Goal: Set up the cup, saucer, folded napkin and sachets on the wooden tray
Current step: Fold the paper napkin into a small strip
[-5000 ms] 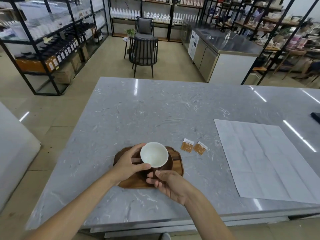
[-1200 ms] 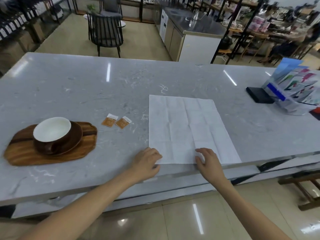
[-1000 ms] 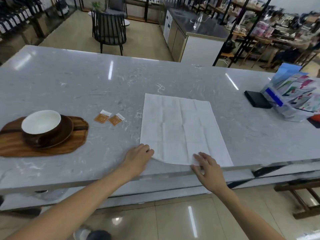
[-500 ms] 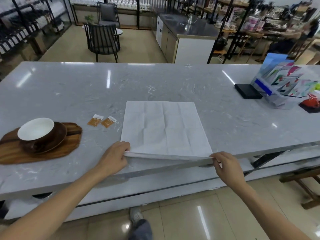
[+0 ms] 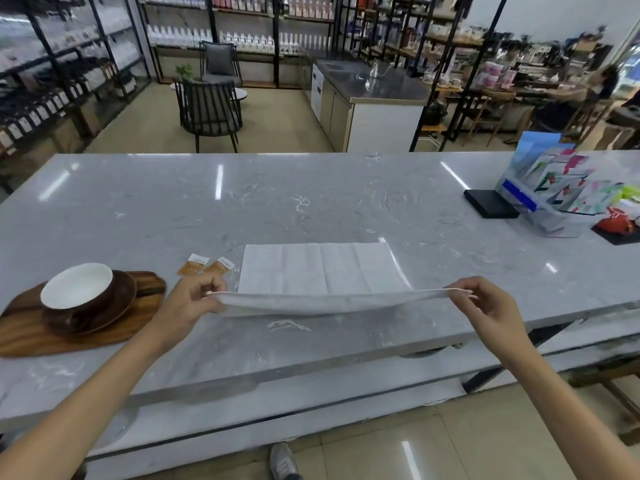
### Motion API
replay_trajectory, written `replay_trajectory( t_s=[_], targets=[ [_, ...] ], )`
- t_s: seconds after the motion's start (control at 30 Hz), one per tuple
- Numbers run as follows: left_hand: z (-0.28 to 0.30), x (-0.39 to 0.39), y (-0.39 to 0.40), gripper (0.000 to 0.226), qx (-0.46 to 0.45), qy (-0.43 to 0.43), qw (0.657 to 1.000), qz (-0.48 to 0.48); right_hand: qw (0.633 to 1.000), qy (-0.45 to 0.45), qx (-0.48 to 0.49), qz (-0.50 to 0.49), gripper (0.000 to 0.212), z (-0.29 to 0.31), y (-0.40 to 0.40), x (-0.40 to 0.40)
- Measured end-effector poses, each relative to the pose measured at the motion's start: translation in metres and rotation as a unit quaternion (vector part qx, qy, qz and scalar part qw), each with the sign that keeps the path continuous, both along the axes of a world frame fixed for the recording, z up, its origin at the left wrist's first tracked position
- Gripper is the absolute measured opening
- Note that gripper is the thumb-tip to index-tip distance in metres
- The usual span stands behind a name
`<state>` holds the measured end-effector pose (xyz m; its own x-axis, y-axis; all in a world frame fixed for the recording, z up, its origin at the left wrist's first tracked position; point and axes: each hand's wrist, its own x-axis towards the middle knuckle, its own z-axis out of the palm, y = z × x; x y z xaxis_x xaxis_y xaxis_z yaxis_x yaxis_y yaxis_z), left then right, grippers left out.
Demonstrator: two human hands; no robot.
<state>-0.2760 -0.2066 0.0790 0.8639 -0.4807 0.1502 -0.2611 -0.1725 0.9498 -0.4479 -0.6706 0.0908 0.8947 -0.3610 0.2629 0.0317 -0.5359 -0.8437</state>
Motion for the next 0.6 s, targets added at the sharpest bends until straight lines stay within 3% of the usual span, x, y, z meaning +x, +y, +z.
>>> replay_trajectory(
  t_s=[0.17,0.3,0.6],
  targets=[
    [-0.003,0.033,-0.005,0.010,-0.061,0.075,0.994,0.048,0.999,-0.031,0.023,-0.023,0.016,0.009,-0.006,0.037],
    [-0.016,0.068,-0.013,0.014,-0.051,0.106,0.987,0.105,0.998,-0.023,0.053,-0.027,0.023,0.008,-0.014,0.078],
    [-0.047,0.138,-0.037,0.021,0.002,0.129,0.976,0.175,0.993,0.037,0.096,-0.057,0.010,-0.023,-0.041,0.186]
  ],
)
